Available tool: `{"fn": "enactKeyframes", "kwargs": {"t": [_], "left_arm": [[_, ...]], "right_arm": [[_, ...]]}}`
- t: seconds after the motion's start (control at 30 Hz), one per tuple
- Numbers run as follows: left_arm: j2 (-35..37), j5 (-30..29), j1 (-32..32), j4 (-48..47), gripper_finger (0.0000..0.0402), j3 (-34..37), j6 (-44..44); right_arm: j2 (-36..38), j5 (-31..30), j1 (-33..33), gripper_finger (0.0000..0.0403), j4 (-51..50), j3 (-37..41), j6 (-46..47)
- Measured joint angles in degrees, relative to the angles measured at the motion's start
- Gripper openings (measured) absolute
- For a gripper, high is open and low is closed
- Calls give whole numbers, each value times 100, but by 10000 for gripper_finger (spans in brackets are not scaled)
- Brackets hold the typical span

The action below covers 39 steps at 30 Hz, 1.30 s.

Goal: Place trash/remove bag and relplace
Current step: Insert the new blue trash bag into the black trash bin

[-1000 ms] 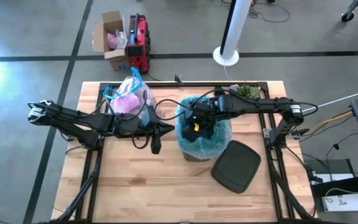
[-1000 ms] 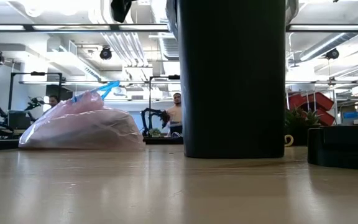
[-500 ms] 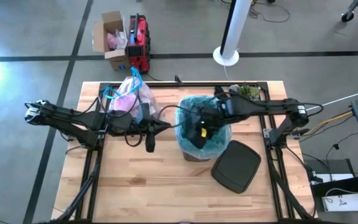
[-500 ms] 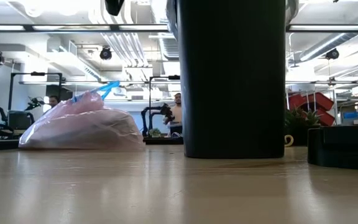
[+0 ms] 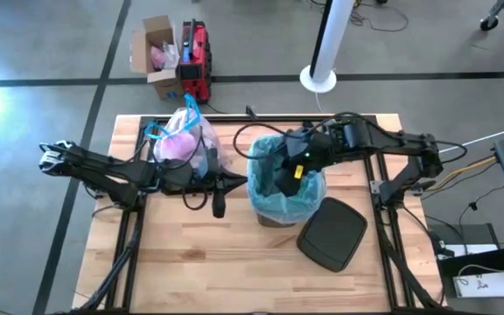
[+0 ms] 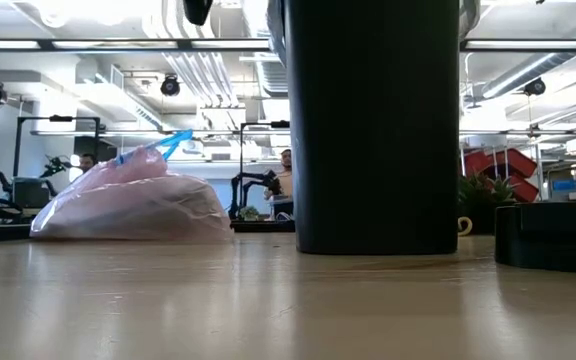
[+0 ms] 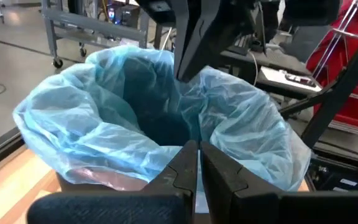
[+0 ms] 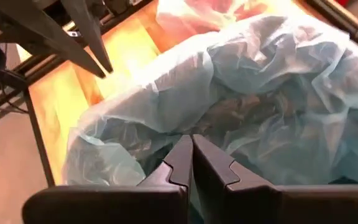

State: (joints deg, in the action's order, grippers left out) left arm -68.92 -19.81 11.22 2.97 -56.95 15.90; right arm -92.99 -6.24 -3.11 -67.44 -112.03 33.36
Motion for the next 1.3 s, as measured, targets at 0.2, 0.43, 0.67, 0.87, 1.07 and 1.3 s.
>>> {"fn": "enactKeyframes", "kwargs": {"t": [0.2,0.43,0.67,0.87,1.07,1.3], "left_arm": [[-167,68,26,-129,4,0,-41],[-289,366,125,-242,4,0,-63],[-292,365,187,-323,4,0,-45],[-285,358,227,-344,4,0,-41],[-283,352,227,-366,4,0,-41],[-283,435,352,-455,4,11,-48]], "right_arm": [[-179,-129,0,0,4,352,-601],[-633,-296,90,0,11,826,-449],[-883,-1301,90,0,40,879,-446],[-659,-653,-39,0,38,678,-442],[-288,-429,-272,0,37,322,-459],[250,-712,-553,0,-43,189,-691]]}}
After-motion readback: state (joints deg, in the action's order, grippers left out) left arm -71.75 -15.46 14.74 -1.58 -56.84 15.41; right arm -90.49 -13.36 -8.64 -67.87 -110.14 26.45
